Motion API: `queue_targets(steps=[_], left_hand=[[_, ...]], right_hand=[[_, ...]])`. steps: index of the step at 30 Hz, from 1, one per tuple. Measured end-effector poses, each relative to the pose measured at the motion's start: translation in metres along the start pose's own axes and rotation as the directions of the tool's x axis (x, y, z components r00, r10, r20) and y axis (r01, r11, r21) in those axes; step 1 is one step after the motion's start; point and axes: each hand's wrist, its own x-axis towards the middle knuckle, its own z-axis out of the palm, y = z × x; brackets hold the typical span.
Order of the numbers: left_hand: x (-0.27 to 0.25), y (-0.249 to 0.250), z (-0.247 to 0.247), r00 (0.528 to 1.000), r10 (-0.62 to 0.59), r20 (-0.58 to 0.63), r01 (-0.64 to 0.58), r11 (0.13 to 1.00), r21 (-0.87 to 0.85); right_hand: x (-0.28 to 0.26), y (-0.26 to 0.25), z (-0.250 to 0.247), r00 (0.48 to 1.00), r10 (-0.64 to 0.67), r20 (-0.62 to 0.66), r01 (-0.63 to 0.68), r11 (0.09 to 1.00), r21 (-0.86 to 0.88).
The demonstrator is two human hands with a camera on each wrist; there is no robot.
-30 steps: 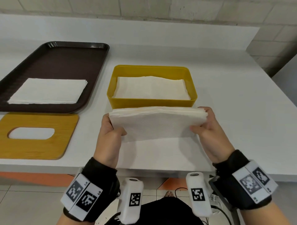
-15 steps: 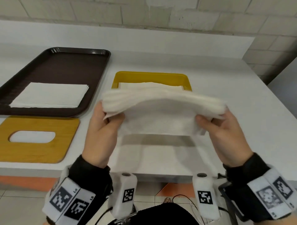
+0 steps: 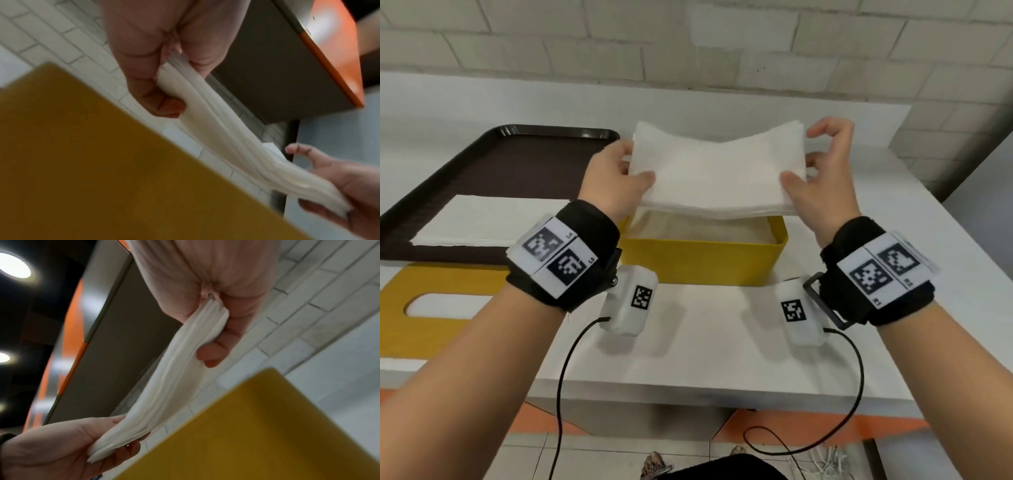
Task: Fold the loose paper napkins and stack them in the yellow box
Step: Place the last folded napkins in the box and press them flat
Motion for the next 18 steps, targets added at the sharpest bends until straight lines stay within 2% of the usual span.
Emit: queue_targets(steps=[2, 4, 6, 8, 12, 14, 16, 18], left_hand=[[0.002, -0.005, 0.001, 1.000, -0.018, 0.009, 0.017, 0.995, 0.096], [0.001, -0.008, 0.004, 0.999, -0.006, 0.050, -0.010, 0.952, 0.306], [0.000, -0.012, 0.010, 0.994, -0.008, 0.113, -0.053, 0.845, 0.531], [0.001, -0.014, 0.016, 0.980, -0.065, 0.186, -0.077, 0.745, 0.663], [0.007, -0.015, 0.018, 0.954, -0.193, 0.229, -0.065, 0.614, 0.787], [0.008, -0.014, 0.018, 0.951, -0.208, 0.230, -0.076, 0.561, 0.824], [0.004, -0.009, 0.020, 0.960, -0.137, 0.244, -0.152, 0.478, 0.865], [0.003, -0.003, 0.023, 0.947, 0.015, 0.321, -0.307, 0.333, 0.891]], right_hand=[[0.001, 0.006, 0.004, 0.995, 0.074, 0.070, -0.067, 0.993, -0.094], [0.003, 0.013, 0.008, 0.977, 0.132, 0.166, -0.080, 0.955, -0.287], [0.005, 0.015, 0.013, 0.955, 0.162, 0.249, -0.012, 0.858, -0.513], [0.006, 0.012, 0.017, 0.927, 0.194, 0.321, 0.063, 0.764, -0.643], [0.004, 0.004, 0.023, 0.816, 0.338, 0.469, 0.216, 0.574, -0.789], [0.003, 0.003, 0.026, 0.766, 0.394, 0.507, 0.258, 0.534, -0.805], [0.001, 0.002, 0.028, 0.742, 0.415, 0.527, 0.312, 0.483, -0.818], [0.002, -0.002, 0.029, 0.765, 0.351, 0.540, 0.407, 0.386, -0.828]])
